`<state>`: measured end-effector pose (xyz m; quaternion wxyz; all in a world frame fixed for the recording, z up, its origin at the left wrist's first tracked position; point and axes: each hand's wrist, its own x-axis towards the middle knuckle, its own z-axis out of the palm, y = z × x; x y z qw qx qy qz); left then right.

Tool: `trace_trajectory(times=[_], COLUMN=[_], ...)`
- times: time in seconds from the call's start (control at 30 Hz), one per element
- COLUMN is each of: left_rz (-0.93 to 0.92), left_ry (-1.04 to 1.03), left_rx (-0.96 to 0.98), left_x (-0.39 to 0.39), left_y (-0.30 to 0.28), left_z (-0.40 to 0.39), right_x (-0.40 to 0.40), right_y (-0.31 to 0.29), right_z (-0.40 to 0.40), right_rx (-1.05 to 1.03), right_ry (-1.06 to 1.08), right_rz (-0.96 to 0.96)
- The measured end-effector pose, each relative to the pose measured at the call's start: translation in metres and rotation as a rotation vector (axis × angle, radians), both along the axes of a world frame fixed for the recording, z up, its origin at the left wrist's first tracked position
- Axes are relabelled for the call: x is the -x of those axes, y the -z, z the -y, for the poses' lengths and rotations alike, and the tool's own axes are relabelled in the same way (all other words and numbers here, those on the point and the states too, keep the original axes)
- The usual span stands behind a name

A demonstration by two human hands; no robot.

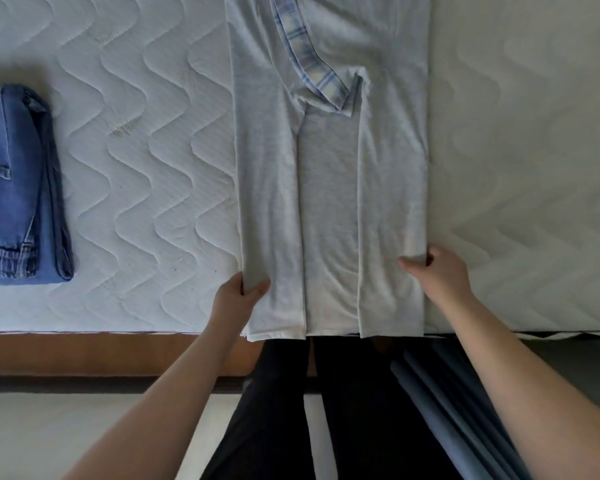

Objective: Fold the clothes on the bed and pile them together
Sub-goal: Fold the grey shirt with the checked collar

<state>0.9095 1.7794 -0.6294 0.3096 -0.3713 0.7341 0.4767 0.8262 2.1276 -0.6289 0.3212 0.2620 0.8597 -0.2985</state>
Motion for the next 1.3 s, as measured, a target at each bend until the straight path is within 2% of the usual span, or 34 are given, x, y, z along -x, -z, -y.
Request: trace_trajectory(times=[0.2,0.3,0.4,0.5,0.6,0.67,0.8,0.9,0.97,1.07,1.17,1.3], left_rz=[0.059,0.086,0.041,-0.048,-0.168,-0.216,-0.196,-0.16,-0.194,-0.329,-0.503,-0.629], left_ry=[-0.103,-0.162,-0.229,-0.257,-0.227,-0.132,0.063,0.328,0.421,0.456,0.496,0.632], left_rx=[-0.054,-0.067,0.003,0.071,0.096,0.106,0.109,0.133,0.226,0.383,0.468,0.564], left_x=[-0.052,-0.072,-0.084,-0.089,-0.091,-0.091,-0.092,-0.099,-0.108,-0.122,-0.133,-0.143], left_y=[-0.01,-0.022,-0.043,-0.072,-0.1,-0.115,-0.132,-0.139,-0.145,-0.164,-0.185,-0.213], left_z=[-0.016,-0.022,-0.026,-0.032,-0.036,-0.036,-0.025,-0.017,-0.015,-0.015,-0.017,-0.009], right_x=[-0.068,-0.107,-0.135,-0.144,-0.144,-0.144,-0.141,-0.143,-0.148,-0.158,-0.165,-0.174], right_y=[-0.008,-0.019,-0.038,-0.062,-0.089,-0.105,-0.131,-0.143,-0.155,-0.175,-0.201,-0.233], right_z=[-0.006,-0.008,-0.014,-0.016,-0.015,-0.018,-0.024,-0.025,-0.025,-0.025,-0.022,-0.022], right_rx=[0.135,0.301,0.353,0.303,0.338,0.315,0.2,0.025,-0.09,-0.174,-0.193,-0.129], right_ry=[0.069,0.274,0.417,0.396,0.299,0.132,-0.269,-0.491,-0.545,-0.547,-0.577,-0.536], right_rz=[0.108,0.128,0.018,-0.132,-0.236,-0.278,-0.276,-0.367,-0.458,-0.583,-0.692,-0.757])
